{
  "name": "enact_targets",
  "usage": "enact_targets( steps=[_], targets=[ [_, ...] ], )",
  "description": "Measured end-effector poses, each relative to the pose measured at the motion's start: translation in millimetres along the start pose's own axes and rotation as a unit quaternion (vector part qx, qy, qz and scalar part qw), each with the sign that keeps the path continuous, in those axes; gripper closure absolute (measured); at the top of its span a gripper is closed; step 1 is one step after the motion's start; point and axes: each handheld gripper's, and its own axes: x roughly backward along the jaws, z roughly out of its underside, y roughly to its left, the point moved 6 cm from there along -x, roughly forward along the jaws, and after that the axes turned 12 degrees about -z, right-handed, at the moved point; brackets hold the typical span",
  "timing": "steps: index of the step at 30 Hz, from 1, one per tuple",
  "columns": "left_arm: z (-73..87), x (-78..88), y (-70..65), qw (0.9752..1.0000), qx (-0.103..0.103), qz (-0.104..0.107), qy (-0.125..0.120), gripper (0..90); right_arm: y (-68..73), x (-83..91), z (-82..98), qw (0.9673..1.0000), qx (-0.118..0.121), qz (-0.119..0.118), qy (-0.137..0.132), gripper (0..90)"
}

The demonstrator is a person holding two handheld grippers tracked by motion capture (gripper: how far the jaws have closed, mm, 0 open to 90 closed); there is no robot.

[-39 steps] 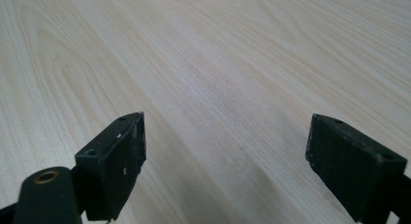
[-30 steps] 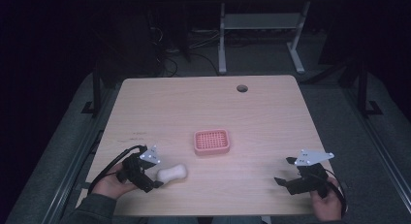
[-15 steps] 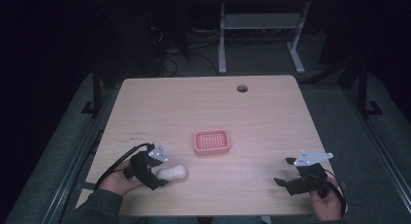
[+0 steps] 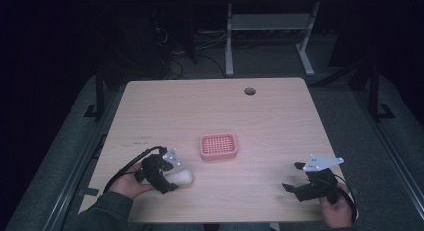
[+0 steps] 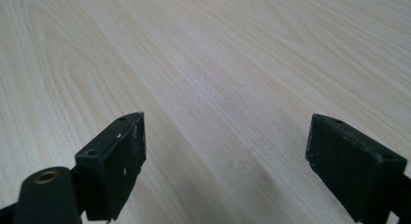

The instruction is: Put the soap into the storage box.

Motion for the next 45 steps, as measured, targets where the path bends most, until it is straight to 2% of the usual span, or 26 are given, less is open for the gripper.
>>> enact_targets(
  steps=[29, 45],
  targets=[
    [-6.2, -15.2, -0.5, 0.9993, -0.008, 0.018, 0.03, 44.1, 0.9, -0.1, -0.9, 1.0, 0.002, -0.001, -0.003, 14.2],
    [-8.5, -19.2, -0.9, 0.999, -0.015, 0.022, 0.036, 45.9, 1.1, 0.0, -1.2, 1.0, 0.003, -0.002, -0.003, 14.2]
  ],
)
